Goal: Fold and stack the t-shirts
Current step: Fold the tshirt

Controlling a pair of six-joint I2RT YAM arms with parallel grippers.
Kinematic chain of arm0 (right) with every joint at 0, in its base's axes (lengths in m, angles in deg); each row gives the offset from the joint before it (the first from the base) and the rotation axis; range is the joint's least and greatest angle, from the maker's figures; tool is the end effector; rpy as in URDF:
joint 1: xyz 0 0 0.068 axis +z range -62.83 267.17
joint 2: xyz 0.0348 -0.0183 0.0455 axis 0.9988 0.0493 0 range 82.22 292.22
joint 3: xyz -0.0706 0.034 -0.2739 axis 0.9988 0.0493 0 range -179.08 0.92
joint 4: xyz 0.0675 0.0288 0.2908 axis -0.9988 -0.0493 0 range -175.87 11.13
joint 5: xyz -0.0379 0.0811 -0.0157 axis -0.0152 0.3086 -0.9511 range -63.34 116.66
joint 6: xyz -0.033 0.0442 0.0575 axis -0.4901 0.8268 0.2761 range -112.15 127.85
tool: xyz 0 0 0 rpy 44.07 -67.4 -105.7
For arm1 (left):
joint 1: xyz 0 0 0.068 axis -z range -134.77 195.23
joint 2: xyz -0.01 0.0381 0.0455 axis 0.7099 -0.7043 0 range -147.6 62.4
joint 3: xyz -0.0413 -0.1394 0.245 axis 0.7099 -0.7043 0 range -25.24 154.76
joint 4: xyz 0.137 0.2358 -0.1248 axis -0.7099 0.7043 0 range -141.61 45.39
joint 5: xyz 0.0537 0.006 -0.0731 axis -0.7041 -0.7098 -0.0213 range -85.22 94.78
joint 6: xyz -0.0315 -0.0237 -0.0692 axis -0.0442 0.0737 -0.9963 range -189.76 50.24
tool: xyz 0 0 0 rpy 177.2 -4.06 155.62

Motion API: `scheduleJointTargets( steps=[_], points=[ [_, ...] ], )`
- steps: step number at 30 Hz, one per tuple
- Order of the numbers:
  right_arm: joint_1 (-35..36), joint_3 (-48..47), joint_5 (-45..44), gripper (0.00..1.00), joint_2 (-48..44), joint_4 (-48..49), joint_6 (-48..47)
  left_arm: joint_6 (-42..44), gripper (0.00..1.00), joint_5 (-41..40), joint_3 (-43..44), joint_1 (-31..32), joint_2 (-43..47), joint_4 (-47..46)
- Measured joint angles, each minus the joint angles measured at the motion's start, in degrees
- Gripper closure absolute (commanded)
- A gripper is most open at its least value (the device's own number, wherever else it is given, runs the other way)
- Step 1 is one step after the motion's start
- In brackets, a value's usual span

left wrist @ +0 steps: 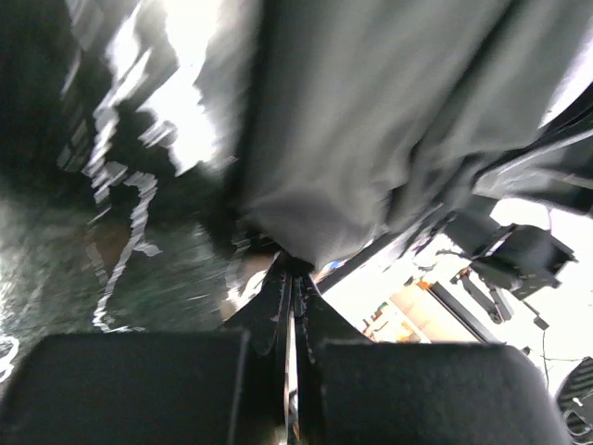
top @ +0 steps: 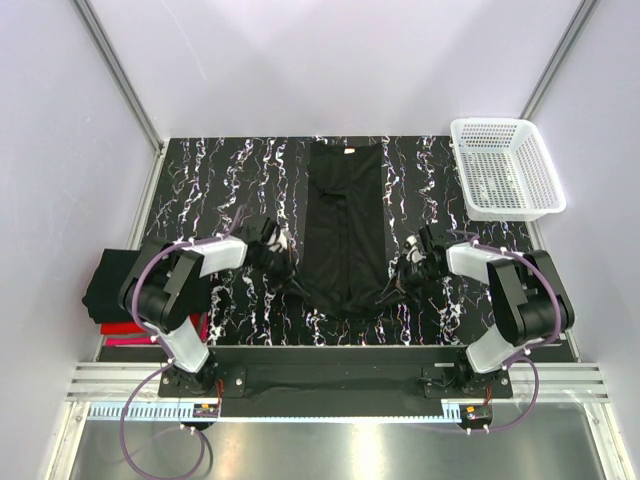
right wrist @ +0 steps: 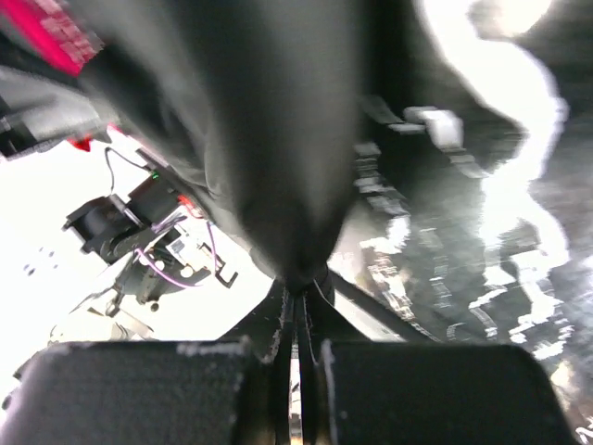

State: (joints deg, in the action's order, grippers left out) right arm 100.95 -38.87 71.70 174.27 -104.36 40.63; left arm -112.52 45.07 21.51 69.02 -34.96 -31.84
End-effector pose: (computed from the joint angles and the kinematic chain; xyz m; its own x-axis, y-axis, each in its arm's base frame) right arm 0.2586 0.1134 0.0809 -0.9680 0.1565 0.1961 0.2498 0.6730 0.6962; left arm 0.2799 -0.1719 0.0860 -0.9766 -0.1354 0.1672 -0.2135 0.7061 -0.6752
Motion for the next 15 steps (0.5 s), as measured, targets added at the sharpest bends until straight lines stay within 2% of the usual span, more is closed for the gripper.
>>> scheduleJointTargets(
  steps=[9,15],
  points=[
    [-3.8,-10.0,1.6,1.0,-3.7,-2.7,-3.1,4.2,1.0,0.0,16.0,-3.5,0.1,2.4],
    [-7.6,-18.8,1.5,1.0,0.3,-3.5,-4.9,5.9,1.0,-0.1,24.8,-4.8,-2.7,4.0]
  ],
)
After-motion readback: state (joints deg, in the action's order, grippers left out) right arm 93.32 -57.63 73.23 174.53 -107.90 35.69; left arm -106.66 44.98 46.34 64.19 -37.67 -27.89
